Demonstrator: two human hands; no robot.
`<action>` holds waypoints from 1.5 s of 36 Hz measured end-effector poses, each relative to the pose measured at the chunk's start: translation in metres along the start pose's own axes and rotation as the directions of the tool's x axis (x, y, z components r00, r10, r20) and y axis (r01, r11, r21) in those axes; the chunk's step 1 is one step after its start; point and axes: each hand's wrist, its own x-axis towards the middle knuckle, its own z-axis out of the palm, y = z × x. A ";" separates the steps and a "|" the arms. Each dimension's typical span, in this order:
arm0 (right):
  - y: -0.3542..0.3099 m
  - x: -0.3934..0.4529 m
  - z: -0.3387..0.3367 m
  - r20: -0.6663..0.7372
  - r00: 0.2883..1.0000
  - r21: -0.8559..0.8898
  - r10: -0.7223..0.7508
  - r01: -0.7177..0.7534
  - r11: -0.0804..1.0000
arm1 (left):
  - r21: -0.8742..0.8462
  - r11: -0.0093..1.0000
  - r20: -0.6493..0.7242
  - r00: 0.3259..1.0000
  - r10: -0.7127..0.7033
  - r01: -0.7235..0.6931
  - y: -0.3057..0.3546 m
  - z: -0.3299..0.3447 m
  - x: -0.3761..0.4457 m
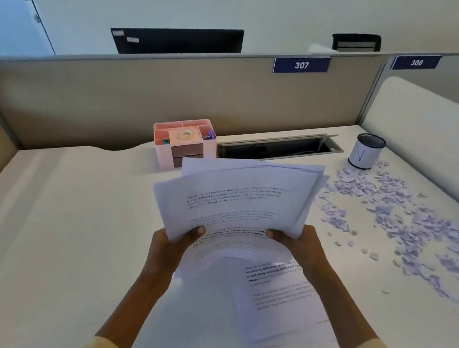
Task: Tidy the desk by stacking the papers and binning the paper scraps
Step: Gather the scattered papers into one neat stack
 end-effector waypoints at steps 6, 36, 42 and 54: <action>-0.024 -0.002 0.006 0.024 0.997 0.086 -0.078 0.075 0.993 | 0.060 0.993 -0.061 0.993 0.104 -0.100 0.023 -0.007 -0.007; -0.013 0.000 0.042 0.053 0.997 -0.023 -0.047 0.049 0.999 | 0.012 0.991 -0.095 0.986 0.136 -0.136 -0.005 -0.025 -0.005; -0.004 -0.002 0.044 -0.008 0.999 0.016 -0.043 0.043 0.999 | 0.088 0.995 -0.129 0.990 0.057 -0.046 -0.023 -0.019 -0.006; 0.006 0.016 -0.022 -0.142 0.989 -0.213 -0.039 0.008 0.977 | 0.144 0.981 -0.053 0.991 -0.123 0.130 -0.051 0.041 -0.007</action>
